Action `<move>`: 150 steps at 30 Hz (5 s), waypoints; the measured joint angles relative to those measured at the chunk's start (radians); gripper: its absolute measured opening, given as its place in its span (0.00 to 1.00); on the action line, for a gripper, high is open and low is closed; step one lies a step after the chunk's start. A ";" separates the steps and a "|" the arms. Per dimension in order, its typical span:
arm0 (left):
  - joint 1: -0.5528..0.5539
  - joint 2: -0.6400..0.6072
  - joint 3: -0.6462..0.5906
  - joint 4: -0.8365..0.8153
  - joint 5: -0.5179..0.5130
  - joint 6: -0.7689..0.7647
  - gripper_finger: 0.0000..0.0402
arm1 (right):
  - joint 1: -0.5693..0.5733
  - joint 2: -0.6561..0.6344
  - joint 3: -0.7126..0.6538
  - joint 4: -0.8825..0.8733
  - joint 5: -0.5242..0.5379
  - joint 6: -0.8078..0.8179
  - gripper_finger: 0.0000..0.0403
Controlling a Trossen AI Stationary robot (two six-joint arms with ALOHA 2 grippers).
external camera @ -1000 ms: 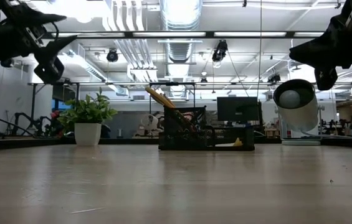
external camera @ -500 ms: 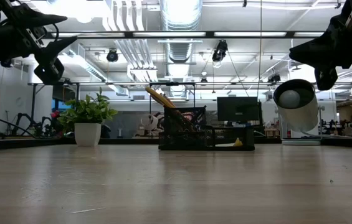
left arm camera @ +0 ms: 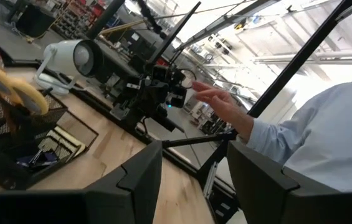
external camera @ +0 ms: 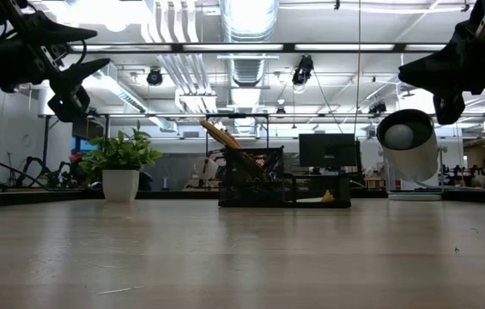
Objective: Pick and place office supplies into organizer
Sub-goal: Return to Home Position
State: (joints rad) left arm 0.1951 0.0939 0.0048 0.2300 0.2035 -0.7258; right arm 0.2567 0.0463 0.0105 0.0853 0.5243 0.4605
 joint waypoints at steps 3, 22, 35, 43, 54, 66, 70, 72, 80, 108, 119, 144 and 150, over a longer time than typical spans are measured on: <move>0.000 -0.005 0.000 -0.001 0.000 0.000 0.41 | 0.000 0.000 0.000 0.000 0.000 0.000 0.10; 0.004 -0.066 0.000 0.066 0.000 0.000 0.41 | 0.000 0.001 0.000 0.000 0.000 0.000 0.10; 0.002 -0.058 0.000 0.110 0.008 0.306 0.41 | 0.000 0.001 0.000 0.000 0.000 0.000 0.10; 0.002 -0.066 0.000 -0.063 -0.010 0.785 0.41 | 0.000 0.001 0.000 0.000 0.000 0.000 0.10; 0.002 -0.066 0.000 -0.162 -0.041 0.841 0.41 | 0.000 0.001 0.000 0.000 0.000 0.000 0.10; 0.002 -0.057 0.000 -0.134 -0.041 0.863 0.41 | 0.000 0.001 0.000 0.000 0.000 0.000 0.10; 0.002 -0.061 0.000 -0.133 -0.042 0.863 0.41 | 0.000 0.001 0.000 0.000 0.000 0.000 0.10; 0.002 -0.065 0.000 -0.134 -0.042 0.863 0.41 | 0.000 0.001 0.000 0.000 0.000 0.000 0.10; 0.002 -0.050 0.000 -0.134 -0.042 0.863 0.41 | 0.000 0.001 0.000 0.000 0.000 0.000 0.10; 0.002 -0.035 0.000 -0.133 -0.042 0.863 0.41 | -0.001 0.012 0.000 -0.006 -0.005 -0.285 0.10; 0.002 -0.035 0.000 -0.133 -0.042 0.863 0.41 | -0.008 -0.040 0.000 -0.041 -0.305 -0.615 0.10; 0.002 -0.037 0.000 -0.133 -0.042 0.863 0.41 | -0.385 0.058 0.000 -0.055 -0.678 -0.550 0.10; 0.002 -0.036 0.000 -0.134 -0.042 0.863 0.41 | -0.384 0.067 0.000 -0.054 -0.682 -0.517 0.10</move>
State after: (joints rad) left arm 0.1967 0.0582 0.0048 0.0957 0.1616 0.1368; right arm -0.1272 0.1134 0.0105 0.0311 -0.1574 -0.0561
